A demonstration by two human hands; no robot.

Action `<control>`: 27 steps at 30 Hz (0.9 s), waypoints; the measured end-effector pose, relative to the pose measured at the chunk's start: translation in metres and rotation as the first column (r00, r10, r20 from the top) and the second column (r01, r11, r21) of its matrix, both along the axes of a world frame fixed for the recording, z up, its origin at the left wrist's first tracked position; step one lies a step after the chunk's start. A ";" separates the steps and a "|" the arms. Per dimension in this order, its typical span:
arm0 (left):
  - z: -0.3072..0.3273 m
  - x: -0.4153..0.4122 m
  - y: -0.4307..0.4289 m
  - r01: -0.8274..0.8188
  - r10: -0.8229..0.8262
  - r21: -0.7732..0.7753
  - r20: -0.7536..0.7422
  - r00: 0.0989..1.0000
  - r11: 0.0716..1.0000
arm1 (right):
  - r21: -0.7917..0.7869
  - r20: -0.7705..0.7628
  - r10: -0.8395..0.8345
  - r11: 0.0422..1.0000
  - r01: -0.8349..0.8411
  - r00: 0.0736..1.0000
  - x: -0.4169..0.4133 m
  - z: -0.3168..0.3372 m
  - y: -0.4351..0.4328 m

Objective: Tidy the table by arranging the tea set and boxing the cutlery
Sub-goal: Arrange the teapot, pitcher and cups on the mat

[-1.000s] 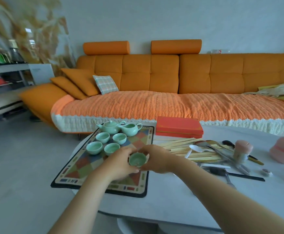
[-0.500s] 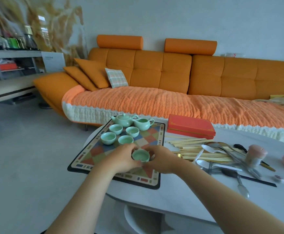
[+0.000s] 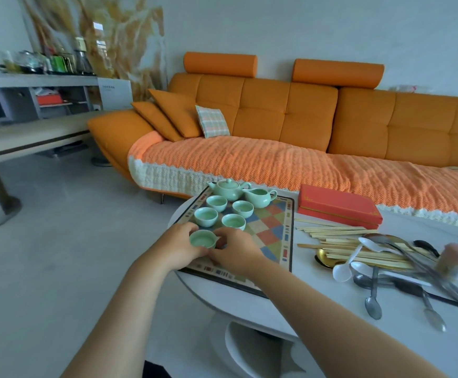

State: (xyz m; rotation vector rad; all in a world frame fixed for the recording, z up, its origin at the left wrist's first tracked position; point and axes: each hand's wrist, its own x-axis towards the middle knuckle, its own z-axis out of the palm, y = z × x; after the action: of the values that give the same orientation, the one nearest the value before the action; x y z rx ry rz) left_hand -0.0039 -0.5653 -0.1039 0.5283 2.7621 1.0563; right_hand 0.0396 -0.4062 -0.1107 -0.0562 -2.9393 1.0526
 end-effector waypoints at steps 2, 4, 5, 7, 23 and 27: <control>0.000 -0.003 -0.001 -0.006 0.006 0.016 -0.018 1.000 1.000 | -0.010 0.000 -0.008 1.000 0.008 1.000 -0.005 -0.001 -0.005; -0.001 -0.006 -0.001 -0.008 0.009 0.018 -0.023 1.000 1.000 | -0.004 0.002 -0.008 1.000 0.008 1.000 -0.007 -0.001 -0.006; -0.002 -0.007 -0.001 -0.009 0.009 0.019 -0.019 1.000 1.000 | -0.001 0.004 -0.006 1.000 0.006 1.000 -0.008 -0.001 -0.006; -0.001 -0.006 0.002 -0.009 0.009 0.012 -0.001 1.000 1.000 | 0.000 0.008 0.006 1.000 -0.006 1.000 -0.006 0.001 -0.002; 0.033 0.048 0.166 0.211 -0.196 0.022 -0.291 0.936 0.977 | 0.209 -0.066 -0.122 0.969 0.133 0.990 0.078 0.046 0.160; 0.035 0.065 0.230 0.323 -0.311 -0.012 -0.310 0.898 0.946 | 0.264 -0.176 -0.243 0.922 0.284 0.954 0.104 0.051 0.225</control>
State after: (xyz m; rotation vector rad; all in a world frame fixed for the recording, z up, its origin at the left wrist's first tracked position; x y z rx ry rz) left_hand 0.0606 -0.3354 -0.0686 1.1993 2.7685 1.0241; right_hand 0.1438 -0.1808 -0.0594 -0.3485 -2.8171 0.5635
